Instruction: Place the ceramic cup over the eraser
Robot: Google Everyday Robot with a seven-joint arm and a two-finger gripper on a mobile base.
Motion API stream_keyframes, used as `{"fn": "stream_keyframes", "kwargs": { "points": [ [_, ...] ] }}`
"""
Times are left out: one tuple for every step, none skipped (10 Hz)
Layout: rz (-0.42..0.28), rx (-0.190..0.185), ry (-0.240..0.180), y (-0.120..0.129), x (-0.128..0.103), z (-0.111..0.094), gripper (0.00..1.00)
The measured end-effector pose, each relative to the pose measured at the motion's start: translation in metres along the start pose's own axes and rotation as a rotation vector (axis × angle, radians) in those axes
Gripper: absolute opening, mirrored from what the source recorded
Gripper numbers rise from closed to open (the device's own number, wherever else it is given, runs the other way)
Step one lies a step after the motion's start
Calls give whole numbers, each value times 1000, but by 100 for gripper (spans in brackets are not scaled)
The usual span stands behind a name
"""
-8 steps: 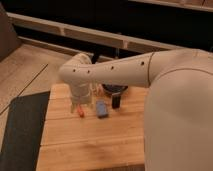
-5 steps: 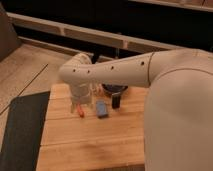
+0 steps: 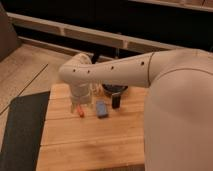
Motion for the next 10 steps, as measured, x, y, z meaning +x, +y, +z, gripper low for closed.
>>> {"fn": "stream_keyframes", "kwargs": {
  "points": [
    [0,0,0,0,0,0,65],
    [0,0,0,0,0,0,65],
    [0,0,0,0,0,0,65],
    [0,0,0,0,0,0,65],
    [0,0,0,0,0,0,65],
    [0,0,0,0,0,0,65],
    [-2,1,-3,0,0,0,65],
    [-6,1,-16,0,-3,-2,65],
    [-24,1,-73,0,-15,-9,65],
    [-56,-3,-133,1,-28,-18,65]
  ]
}}
